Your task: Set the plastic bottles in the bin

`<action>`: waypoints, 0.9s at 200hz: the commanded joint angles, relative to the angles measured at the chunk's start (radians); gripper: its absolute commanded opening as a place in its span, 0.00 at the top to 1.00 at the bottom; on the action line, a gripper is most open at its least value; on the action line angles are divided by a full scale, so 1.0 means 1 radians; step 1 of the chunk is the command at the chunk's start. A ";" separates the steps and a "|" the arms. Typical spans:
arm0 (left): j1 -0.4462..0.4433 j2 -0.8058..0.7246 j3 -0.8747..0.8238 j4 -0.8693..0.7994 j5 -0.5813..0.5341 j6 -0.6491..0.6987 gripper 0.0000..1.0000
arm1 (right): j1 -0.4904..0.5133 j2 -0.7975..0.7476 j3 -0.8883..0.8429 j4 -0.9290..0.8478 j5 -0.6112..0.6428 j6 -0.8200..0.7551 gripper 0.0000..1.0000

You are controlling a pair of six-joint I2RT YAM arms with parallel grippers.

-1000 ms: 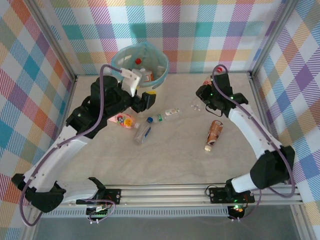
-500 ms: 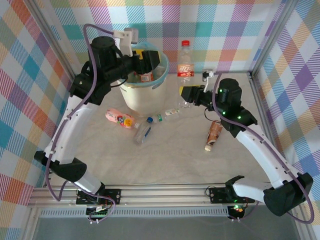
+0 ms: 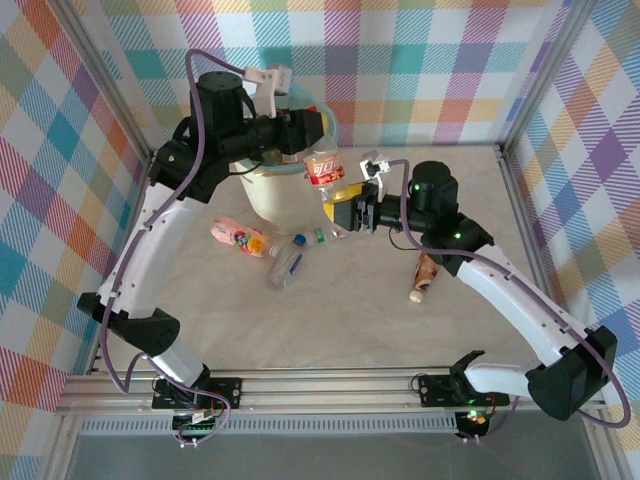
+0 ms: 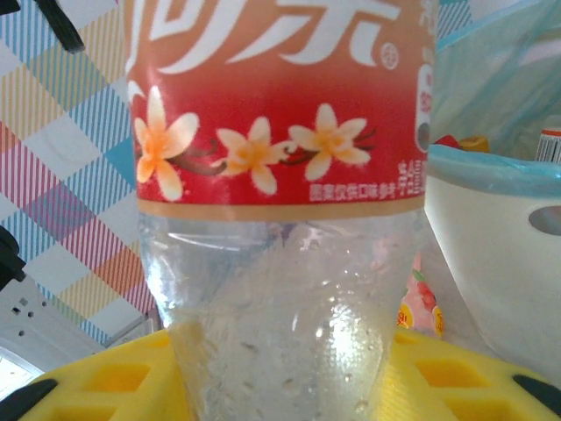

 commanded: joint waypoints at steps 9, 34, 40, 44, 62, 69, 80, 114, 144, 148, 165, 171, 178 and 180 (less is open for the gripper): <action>0.004 -0.033 -0.014 0.010 0.013 0.005 0.81 | 0.015 0.006 0.043 0.015 -0.023 -0.042 0.51; 0.005 -0.052 -0.024 0.031 -0.029 0.014 0.96 | 0.018 0.001 0.051 0.002 0.033 -0.045 0.42; 0.005 -0.056 -0.025 0.037 -0.052 0.020 0.99 | 0.019 -0.001 0.057 -0.004 0.049 -0.046 0.38; 0.005 -0.059 -0.025 0.042 -0.075 0.025 1.00 | 0.019 -0.001 0.061 -0.009 0.064 -0.048 0.34; 0.015 -0.071 -0.012 0.073 -0.197 0.052 1.00 | 0.021 -0.004 0.091 -0.057 0.168 -0.062 0.15; 0.024 -0.071 0.001 0.089 -0.251 0.062 1.00 | 0.021 -0.008 0.103 -0.071 0.213 -0.072 0.12; 0.042 -0.064 0.029 0.121 -0.323 0.085 1.00 | 0.021 -0.015 0.114 -0.088 0.282 -0.085 0.10; 0.102 0.015 0.136 0.217 -0.501 0.145 1.00 | 0.021 -0.060 0.099 -0.075 0.403 -0.119 0.07; 0.135 0.138 0.201 0.305 -0.535 0.193 1.00 | 0.020 -0.093 0.069 -0.063 0.427 -0.120 0.07; 0.137 0.161 0.219 0.304 -0.531 0.199 1.00 | 0.021 -0.095 0.069 -0.067 0.428 -0.121 0.07; 0.142 0.261 0.301 0.280 -0.510 0.213 1.00 | 0.021 -0.103 0.069 -0.089 0.432 -0.129 0.07; 0.142 0.289 0.319 0.276 -0.497 0.220 1.00 | 0.021 -0.106 0.069 -0.096 0.434 -0.132 0.07; 0.142 0.319 0.333 0.283 -0.484 0.227 1.00 | 0.021 -0.110 0.068 -0.100 0.435 -0.133 0.07; 0.142 0.326 0.334 0.285 -0.481 0.229 1.00 | 0.021 -0.111 0.067 -0.100 0.435 -0.134 0.07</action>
